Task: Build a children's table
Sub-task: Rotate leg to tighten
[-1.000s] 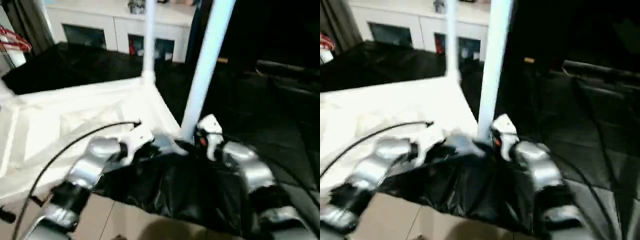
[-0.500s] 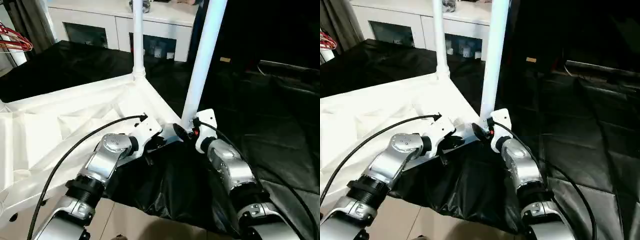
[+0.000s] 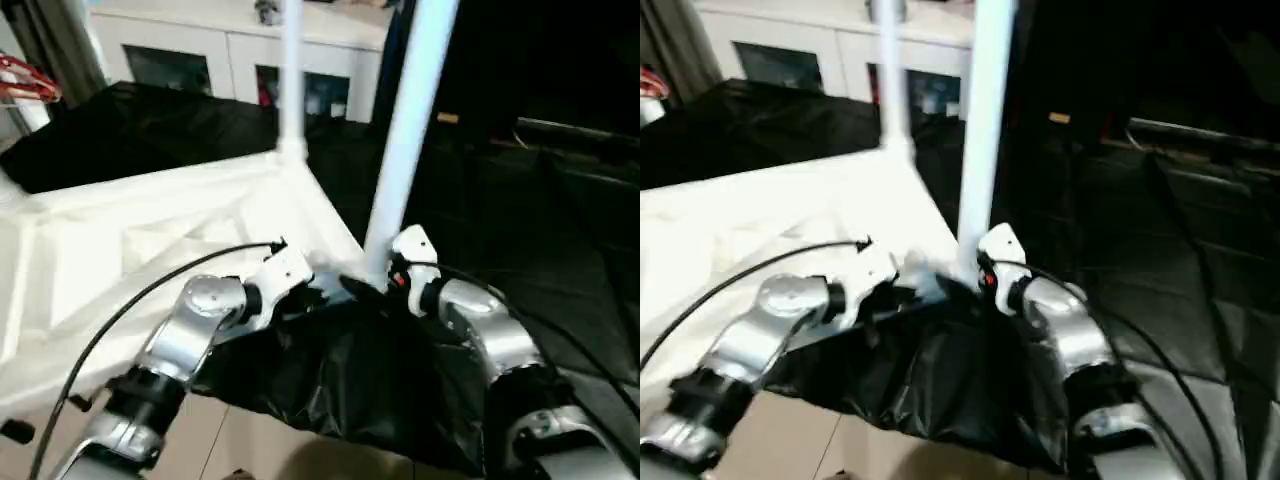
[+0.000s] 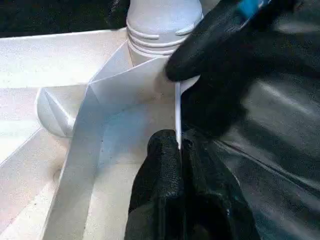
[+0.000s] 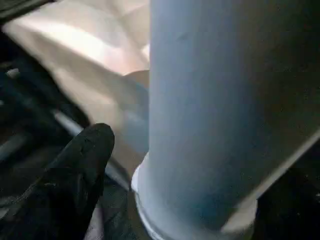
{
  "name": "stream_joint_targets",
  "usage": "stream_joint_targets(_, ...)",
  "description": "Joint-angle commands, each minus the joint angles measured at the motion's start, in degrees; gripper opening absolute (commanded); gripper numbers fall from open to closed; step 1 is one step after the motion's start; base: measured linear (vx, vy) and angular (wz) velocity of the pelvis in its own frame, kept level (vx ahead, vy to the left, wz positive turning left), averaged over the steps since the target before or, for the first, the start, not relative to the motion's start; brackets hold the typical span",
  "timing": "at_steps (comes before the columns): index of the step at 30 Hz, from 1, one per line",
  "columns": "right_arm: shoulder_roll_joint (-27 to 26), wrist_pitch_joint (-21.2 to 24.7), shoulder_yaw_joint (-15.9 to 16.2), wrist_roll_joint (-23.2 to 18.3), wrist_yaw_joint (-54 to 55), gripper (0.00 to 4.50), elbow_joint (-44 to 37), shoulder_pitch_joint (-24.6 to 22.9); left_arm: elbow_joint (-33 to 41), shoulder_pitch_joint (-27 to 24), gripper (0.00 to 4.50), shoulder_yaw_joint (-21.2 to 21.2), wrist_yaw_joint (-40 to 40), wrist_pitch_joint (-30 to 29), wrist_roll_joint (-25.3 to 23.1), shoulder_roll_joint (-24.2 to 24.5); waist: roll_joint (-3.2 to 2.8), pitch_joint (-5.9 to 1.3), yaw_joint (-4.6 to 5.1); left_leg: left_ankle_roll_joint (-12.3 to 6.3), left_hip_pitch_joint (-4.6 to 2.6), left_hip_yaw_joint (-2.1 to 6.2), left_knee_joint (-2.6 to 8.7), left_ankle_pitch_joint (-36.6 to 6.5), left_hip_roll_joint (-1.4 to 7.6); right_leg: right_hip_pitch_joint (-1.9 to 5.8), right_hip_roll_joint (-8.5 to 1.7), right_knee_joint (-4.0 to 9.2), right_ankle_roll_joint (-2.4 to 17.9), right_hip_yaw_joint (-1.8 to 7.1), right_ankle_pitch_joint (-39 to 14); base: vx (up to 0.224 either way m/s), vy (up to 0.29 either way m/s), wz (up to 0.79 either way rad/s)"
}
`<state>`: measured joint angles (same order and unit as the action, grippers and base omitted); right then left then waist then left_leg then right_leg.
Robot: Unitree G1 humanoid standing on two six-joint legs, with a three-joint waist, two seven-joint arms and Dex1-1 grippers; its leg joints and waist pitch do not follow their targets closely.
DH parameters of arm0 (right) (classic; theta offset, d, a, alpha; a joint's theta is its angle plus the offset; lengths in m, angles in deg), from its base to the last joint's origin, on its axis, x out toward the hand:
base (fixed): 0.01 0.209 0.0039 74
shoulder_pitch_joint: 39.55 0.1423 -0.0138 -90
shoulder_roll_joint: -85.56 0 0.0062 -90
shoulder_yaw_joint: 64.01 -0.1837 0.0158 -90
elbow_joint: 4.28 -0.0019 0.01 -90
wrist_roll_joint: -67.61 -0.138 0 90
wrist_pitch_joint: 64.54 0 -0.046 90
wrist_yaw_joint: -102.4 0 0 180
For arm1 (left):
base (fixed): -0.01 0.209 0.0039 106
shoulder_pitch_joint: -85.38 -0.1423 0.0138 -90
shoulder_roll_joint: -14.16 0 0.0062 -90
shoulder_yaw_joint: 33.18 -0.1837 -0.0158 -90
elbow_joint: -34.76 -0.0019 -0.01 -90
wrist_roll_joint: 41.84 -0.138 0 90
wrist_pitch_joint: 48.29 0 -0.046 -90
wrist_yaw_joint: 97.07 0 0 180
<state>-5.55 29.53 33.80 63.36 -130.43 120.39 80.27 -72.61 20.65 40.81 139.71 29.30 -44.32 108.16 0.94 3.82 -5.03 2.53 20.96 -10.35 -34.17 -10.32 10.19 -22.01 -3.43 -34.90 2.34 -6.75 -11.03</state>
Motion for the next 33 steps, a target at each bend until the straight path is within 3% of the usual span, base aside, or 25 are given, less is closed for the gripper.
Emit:
stream_joint_targets(1,1.43,0.61,1.45,-1.56,-5.03,4.19,-2.11,0.19,2.92,-0.02,0.00,-0.95,3.47,2.71,3.14,-0.11,0.09,-3.81,0.11,-2.63,-0.80,1.58,4.08,-12.06,4.16,2.51,-6.44,5.13,8.89,4.58,-17.17,0.000,0.000,0.00)
stream_joint_targets(8,5.23,2.49,3.13,-2.33,-13.55,4.19,-3.59,-0.29,5.08,-1.13,0.00,-0.68,7.62,1.92,4.62,2.74,0.16,-3.84,-0.07,-3.15,-0.63,1.56,3.98,-11.24,4.16,2.64,-6.40,4.96,9.37,4.48,-16.75,0.000,0.000,0.00)
stream_joint_targets(12,5.79,2.30,3.60,-1.84,-14.33,3.82,-3.28,-0.39,5.34,-1.35,0.00,-0.71,8.02,1.77,4.79,3.11,0.42,-3.83,-0.06,-2.94,-0.65,1.54,3.97,-11.29,4.08,2.64,-6.39,5.06,9.27,4.44,-17.54,0.000,0.000,0.00)
stream_joint_targets(18,6.06,2.51,4.40,-1.84,-14.87,3.38,-3.83,-1.09,5.74,-1.66,0.00,-0.81,8.61,1.33,5.03,3.26,0.32,-3.89,-0.14,-3.04,-0.68,1.52,3.87,-10.53,4.07,2.63,-6.45,5.01,9.28,4.47,-17.13,0.000,0.000,0.00)
stream_joint_targets(24,4.51,3.77,3.01,-3.89,-14.72,2.78,-4.16,-2.07,5.39,-1.40,0.00,-0.83,7.49,1.33,4.95,2.78,0.29,-3.84,-0.08,-3.02,-0.66,1.51,3.89,-10.89,4.01,2.62,-6.36,5.08,9.10,4.45,-17.62,0.000,0.000,0.00)
stream_joint_targets(33,-6.14,1.27,-2.90,-2.83,9.32,2.70,3.49,-0.65,-1.76,3.53,0.00,-0.03,-5.21,0.58,0.24,-4.01,0.24,-3.73,0.40,-0.82,-1.07,1.75,4.06,-12.95,3.96,2.26,-6.63,5.67,7.97,4.37,-21.76,0.000,0.000,0.00)
